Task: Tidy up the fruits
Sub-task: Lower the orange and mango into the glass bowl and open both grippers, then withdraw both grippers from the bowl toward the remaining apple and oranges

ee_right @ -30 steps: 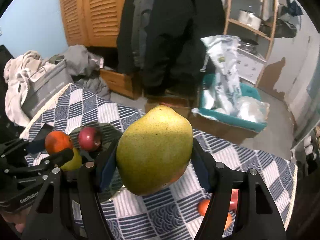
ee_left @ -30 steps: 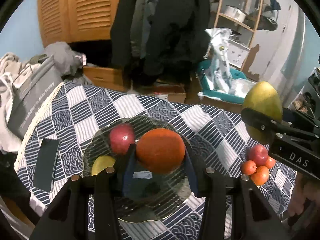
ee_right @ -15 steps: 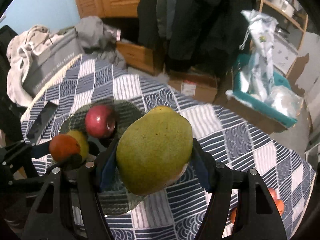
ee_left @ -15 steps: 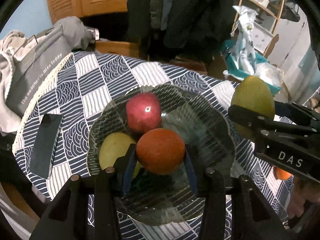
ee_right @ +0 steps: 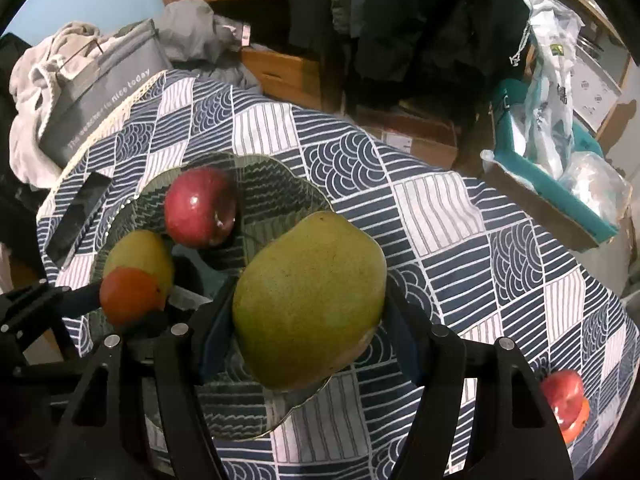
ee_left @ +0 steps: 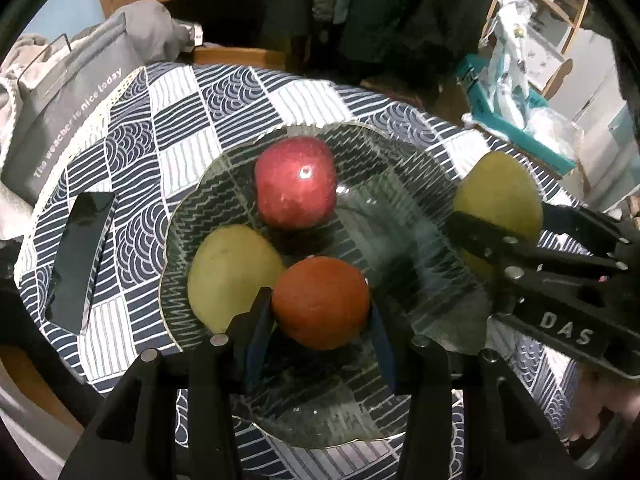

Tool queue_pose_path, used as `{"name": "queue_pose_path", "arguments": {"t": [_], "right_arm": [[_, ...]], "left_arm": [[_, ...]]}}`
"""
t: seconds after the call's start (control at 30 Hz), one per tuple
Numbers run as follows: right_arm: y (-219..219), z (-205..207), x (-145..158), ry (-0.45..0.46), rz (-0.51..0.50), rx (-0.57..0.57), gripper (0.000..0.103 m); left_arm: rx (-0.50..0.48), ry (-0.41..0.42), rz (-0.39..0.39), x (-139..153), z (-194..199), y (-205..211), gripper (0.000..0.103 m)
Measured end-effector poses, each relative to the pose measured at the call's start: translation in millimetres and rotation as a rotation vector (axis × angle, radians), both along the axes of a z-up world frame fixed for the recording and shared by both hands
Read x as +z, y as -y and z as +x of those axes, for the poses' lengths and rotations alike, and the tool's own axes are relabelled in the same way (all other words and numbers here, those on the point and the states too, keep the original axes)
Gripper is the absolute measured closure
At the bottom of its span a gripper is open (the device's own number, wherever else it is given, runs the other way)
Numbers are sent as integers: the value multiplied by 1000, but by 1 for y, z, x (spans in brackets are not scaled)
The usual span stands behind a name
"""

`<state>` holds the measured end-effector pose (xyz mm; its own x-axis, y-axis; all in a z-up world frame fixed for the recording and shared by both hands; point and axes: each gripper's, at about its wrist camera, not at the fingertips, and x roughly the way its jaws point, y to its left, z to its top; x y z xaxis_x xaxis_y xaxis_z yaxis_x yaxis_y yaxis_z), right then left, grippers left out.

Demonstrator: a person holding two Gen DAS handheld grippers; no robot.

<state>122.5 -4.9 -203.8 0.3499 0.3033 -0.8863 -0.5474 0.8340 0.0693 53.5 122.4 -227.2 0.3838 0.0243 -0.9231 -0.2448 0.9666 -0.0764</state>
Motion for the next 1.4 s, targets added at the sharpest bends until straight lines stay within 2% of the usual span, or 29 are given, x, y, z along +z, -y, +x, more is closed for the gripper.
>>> {"name": "queue_pose_path", "arguments": {"t": [0.4, 0.47, 0.5, 0.53, 0.73, 1.03, 1.4], "right_arm": [[0, 2, -9, -55, 4, 3, 34], [-1, 3, -11, -68, 4, 4, 34], [-1, 3, -12, -73, 3, 4, 34], [-2, 3, -13, -79, 2, 4, 34], [-6, 2, -10, -77, 21, 21, 33], [3, 3, 23, -24, 93, -11, 33], [32, -6, 60, 111, 45, -99, 33]], "left_arm": [[21, -54, -38, -10, 1, -5, 53], [17, -50, -35, -9, 0, -4, 44], [13, -43, -27, -7, 0, -3, 34], [9, -35, -21, -5, -1, -3, 28], [0, -55, -4, -6, -2, -2, 27], [-9, -18, -13, 12, -5, 0, 27], [-22, 59, -28, 43, -7, 11, 27]]}}
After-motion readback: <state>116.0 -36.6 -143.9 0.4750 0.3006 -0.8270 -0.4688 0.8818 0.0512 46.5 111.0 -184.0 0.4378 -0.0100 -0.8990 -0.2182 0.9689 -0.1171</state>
